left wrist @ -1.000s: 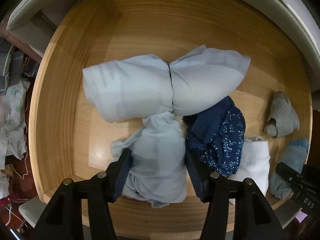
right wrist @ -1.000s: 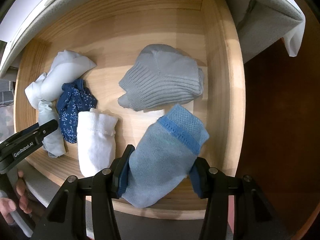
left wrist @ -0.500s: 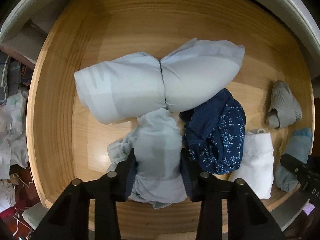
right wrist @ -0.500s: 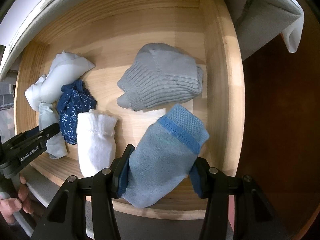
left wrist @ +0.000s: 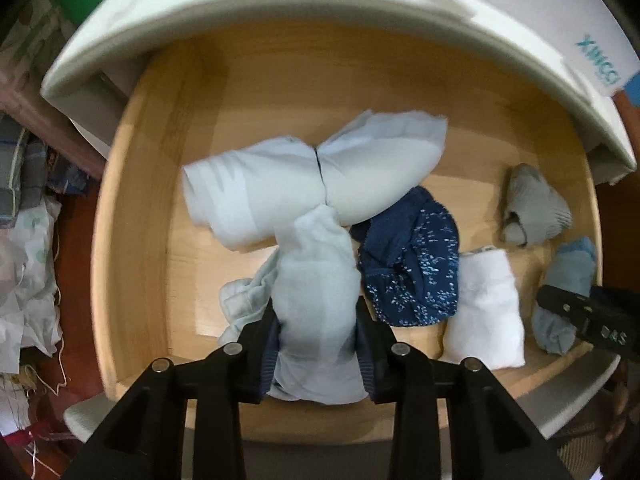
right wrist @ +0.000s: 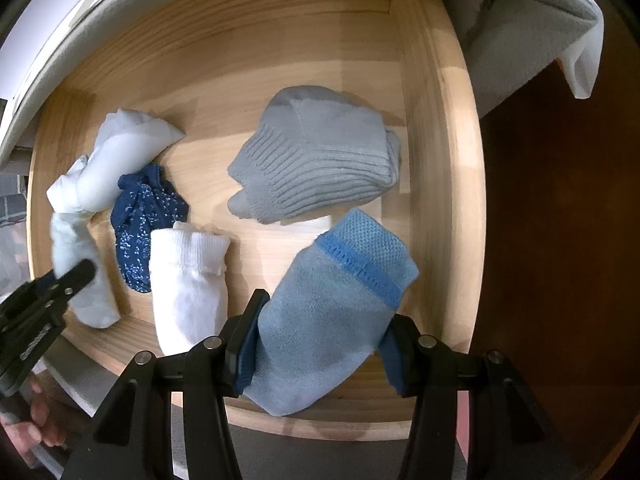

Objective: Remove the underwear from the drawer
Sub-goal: 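Lower the left tool and grasp the pale blue rolled underwear while the right tool holds the sock, then lift the pale blue underwear with the left tool and carry it over the box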

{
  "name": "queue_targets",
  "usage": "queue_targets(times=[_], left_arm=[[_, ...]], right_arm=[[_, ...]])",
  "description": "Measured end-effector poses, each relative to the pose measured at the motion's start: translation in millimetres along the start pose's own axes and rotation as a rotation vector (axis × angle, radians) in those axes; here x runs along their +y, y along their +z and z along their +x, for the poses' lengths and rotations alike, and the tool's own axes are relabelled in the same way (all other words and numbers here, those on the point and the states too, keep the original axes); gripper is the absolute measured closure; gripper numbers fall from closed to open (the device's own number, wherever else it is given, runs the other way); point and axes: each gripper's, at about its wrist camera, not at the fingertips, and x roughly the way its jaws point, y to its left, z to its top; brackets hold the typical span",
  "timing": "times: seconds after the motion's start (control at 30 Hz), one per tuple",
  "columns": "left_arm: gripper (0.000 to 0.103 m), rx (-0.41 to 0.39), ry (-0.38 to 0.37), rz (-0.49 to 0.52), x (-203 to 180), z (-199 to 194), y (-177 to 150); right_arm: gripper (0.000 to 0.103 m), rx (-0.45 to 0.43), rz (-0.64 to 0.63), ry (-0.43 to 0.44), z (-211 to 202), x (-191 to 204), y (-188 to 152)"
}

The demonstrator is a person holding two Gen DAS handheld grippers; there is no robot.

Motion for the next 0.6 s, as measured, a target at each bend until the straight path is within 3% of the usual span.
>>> queue_targets(times=[0.23, 0.6], left_arm=[[0.069, -0.083, 0.005, 0.051, -3, -33, -13], [0.069, -0.261, -0.004, 0.14, -9, -126, -8]], right_arm=[[0.055, -0.005, 0.004, -0.016, -1, 4, -2], [0.055, -0.008, -0.004, -0.034, -3, 8, -4]])
